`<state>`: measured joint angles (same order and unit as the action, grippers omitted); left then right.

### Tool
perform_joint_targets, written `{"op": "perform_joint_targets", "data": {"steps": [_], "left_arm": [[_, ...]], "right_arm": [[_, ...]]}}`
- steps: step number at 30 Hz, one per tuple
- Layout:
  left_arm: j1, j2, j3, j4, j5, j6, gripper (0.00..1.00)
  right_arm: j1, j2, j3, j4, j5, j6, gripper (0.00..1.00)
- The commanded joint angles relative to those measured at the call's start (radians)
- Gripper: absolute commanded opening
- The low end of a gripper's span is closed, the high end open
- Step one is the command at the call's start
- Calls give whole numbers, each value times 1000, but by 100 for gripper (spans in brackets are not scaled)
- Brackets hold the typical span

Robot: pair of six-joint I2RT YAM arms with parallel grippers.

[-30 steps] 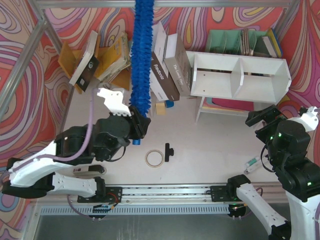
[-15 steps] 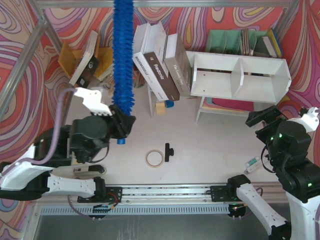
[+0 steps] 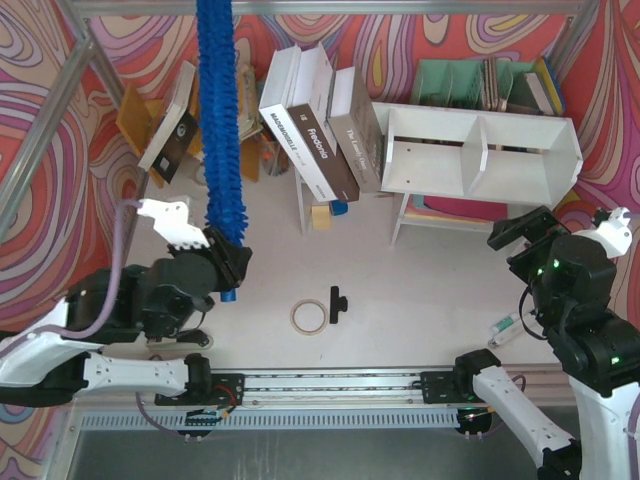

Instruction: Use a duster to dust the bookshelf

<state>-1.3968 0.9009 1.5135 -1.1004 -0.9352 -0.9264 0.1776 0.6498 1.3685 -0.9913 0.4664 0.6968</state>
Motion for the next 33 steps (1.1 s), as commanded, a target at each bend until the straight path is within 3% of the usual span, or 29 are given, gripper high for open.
{"op": "perform_joint_targets", "data": {"steps": [1,10,15,22,33], "left_arm": [[5,35,-57,-25,-8,-73,0],[147,40,-215,67,237,-76,0],[154,128,-215,91,316,-17,0],[181,224,-254,99,393,-5,0],[245,219,-493,278,496,31,0]], "right_arm": [[6,17,20,27,-10,5,94],[6,6,11,24,-10,6,94],[6,3,13,19,-2,4,94],[5,-8,2,16,5,4,94],[5,-16,-3,12,11,1,94]]}}
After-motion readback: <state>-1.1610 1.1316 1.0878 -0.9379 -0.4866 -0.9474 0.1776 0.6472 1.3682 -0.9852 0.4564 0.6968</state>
